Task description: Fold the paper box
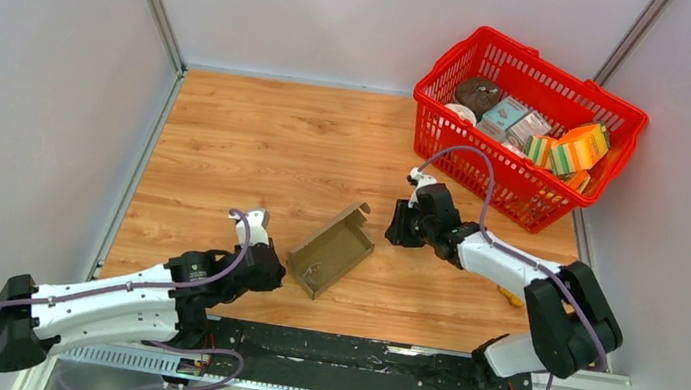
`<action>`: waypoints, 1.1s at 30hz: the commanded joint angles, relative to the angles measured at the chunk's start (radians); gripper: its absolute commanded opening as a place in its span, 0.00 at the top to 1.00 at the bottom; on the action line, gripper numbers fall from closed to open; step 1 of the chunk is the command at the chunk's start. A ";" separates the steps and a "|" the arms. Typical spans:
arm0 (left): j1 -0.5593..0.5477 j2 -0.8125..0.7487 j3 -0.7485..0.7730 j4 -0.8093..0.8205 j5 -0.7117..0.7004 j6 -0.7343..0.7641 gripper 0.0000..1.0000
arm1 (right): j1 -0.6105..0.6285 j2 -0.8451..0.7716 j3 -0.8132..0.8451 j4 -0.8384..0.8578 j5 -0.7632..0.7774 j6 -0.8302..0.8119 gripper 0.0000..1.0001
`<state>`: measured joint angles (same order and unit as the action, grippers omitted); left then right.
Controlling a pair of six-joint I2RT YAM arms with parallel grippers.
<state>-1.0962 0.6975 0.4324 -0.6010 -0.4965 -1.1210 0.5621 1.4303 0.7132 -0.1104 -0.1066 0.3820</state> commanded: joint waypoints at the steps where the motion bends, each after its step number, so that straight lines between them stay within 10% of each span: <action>1: 0.025 0.046 0.005 0.185 0.071 -0.031 0.86 | 0.005 0.070 0.023 0.130 -0.060 0.035 0.68; 18: 0.071 0.148 0.046 0.195 0.090 0.033 0.87 | 0.110 -0.025 -0.096 0.239 -0.335 0.259 0.66; 33: 0.076 -0.285 -0.011 -0.173 0.191 0.049 0.56 | 0.102 -0.304 0.015 -0.254 -0.024 0.029 0.54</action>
<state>-1.0222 0.4789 0.4030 -0.6605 -0.3679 -1.1191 0.6666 1.2015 0.6937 -0.2428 -0.1825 0.4850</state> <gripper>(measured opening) 0.426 0.456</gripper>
